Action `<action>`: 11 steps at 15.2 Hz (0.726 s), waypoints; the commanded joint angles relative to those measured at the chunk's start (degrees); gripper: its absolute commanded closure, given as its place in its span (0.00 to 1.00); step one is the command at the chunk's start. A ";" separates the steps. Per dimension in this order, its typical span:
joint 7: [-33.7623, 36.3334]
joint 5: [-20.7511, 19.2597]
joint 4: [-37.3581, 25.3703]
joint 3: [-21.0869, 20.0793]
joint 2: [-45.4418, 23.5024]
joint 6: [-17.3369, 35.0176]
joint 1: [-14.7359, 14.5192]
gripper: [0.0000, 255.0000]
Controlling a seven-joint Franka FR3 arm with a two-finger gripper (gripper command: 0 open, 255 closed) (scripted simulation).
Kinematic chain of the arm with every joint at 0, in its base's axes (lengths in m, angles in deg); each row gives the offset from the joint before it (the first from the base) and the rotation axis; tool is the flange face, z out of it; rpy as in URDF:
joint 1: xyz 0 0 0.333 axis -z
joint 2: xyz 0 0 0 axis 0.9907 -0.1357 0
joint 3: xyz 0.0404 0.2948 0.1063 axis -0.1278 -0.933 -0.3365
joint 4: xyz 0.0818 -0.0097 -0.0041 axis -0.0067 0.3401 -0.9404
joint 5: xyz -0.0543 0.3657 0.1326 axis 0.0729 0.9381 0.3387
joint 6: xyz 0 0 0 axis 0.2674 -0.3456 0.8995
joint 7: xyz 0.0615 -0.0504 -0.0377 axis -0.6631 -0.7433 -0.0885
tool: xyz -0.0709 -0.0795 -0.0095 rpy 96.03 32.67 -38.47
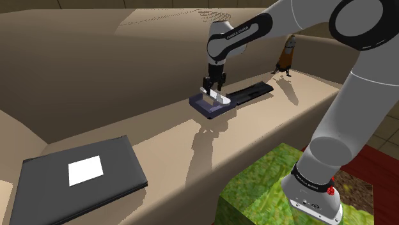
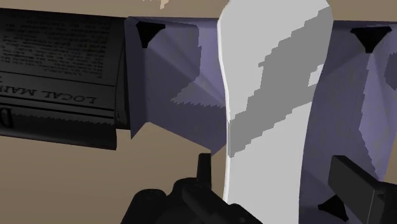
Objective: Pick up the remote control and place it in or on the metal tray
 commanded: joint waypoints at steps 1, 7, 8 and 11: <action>0.00 0.00 -0.01 0.00 0.00 0.00 0.00 0.00; -0.01 0.01 -2.34 -0.01 1.39 -3.71 -0.01 0.00; -0.01 0.02 -3.62 -0.02 1.97 -5.57 -0.02 0.00; -0.01 0.02 -4.67 -0.02 2.38 -7.04 -0.03 0.00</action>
